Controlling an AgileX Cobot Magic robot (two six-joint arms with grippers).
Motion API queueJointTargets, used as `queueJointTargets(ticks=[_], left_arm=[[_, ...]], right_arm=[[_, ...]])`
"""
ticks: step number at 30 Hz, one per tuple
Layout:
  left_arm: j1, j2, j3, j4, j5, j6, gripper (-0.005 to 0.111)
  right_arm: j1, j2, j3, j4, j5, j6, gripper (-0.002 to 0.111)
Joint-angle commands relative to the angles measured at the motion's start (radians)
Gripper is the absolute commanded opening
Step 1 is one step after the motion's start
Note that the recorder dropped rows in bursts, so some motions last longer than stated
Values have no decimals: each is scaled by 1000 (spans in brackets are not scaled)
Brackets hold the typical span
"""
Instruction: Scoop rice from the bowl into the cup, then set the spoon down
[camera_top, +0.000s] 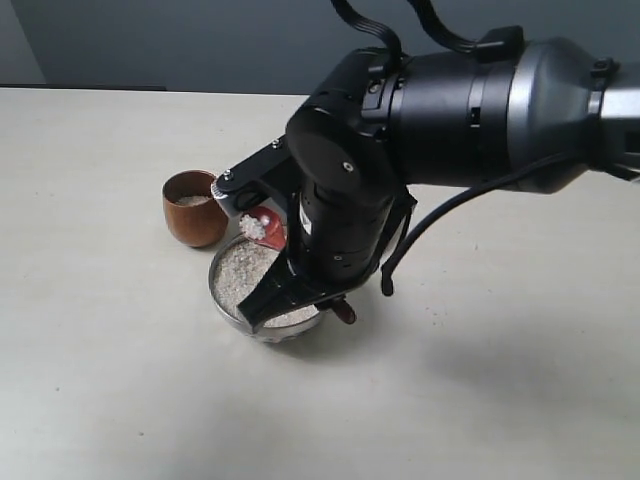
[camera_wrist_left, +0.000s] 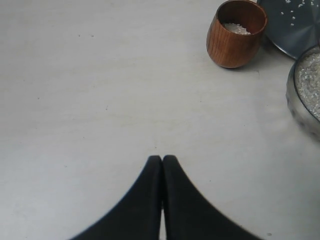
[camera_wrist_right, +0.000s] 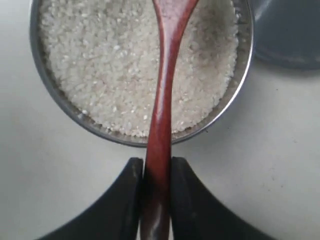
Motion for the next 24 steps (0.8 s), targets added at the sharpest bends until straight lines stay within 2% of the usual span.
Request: queueJointTargets(ticks=[1,12,24], left_arm=[[1,-9,-6,2,-13,-5,0],[1,-9,-6,2,-13,-5,0],[1,-9,-6,2,-13,-5,0]], right_arm=[[-33,-11,-4,62,-62,-7,-1],[-62,-5,-86,100,-154,-7,-1],[-62,149,-293,80,-113,-53,-1]])
